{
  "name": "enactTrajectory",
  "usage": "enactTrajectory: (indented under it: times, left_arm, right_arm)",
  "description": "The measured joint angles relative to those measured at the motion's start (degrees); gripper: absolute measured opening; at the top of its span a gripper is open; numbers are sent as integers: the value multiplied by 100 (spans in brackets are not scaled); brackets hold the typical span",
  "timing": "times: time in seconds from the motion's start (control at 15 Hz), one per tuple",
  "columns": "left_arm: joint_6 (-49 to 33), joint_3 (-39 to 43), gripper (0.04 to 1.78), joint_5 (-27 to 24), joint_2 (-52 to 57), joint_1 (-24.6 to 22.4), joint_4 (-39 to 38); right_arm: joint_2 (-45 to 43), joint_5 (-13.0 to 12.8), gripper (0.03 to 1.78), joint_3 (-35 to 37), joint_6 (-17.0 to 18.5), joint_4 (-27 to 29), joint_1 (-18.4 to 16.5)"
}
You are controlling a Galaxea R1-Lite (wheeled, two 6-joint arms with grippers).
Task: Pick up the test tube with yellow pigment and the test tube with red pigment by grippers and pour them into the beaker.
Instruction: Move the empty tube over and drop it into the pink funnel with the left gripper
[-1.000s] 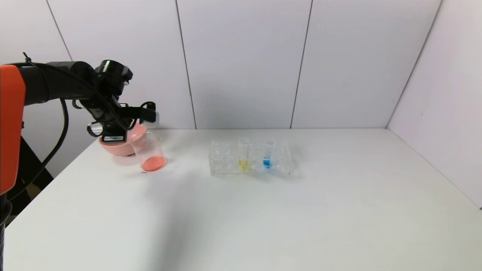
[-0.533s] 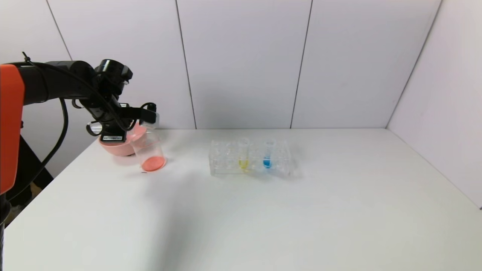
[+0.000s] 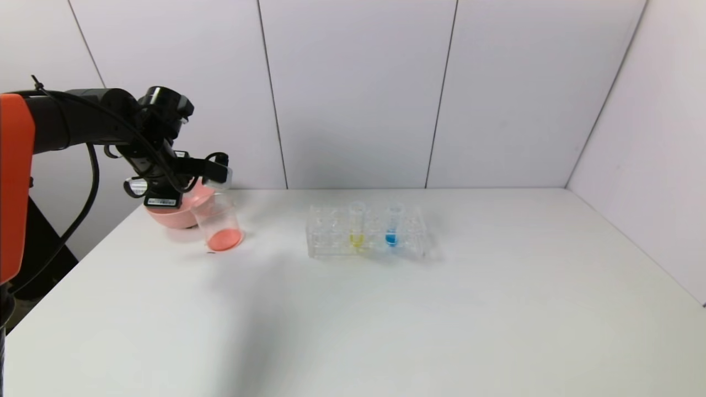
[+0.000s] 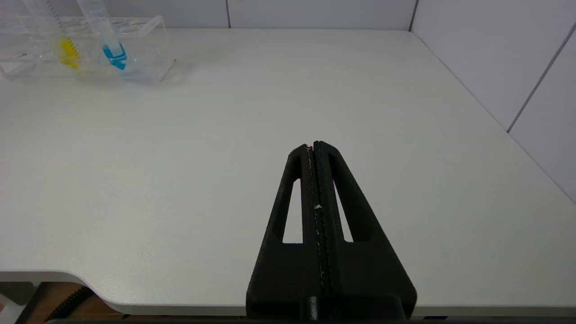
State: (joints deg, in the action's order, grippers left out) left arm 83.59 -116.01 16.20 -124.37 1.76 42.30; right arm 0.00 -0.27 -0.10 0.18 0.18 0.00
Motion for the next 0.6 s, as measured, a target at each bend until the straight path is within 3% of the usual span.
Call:
enactTrajectory:
  times: [0.6]
  left_arm:
    - [-107, 2, 49, -11, 63, 0, -2]
  right_arm:
    - [0, 2, 11, 2, -2, 0, 2]
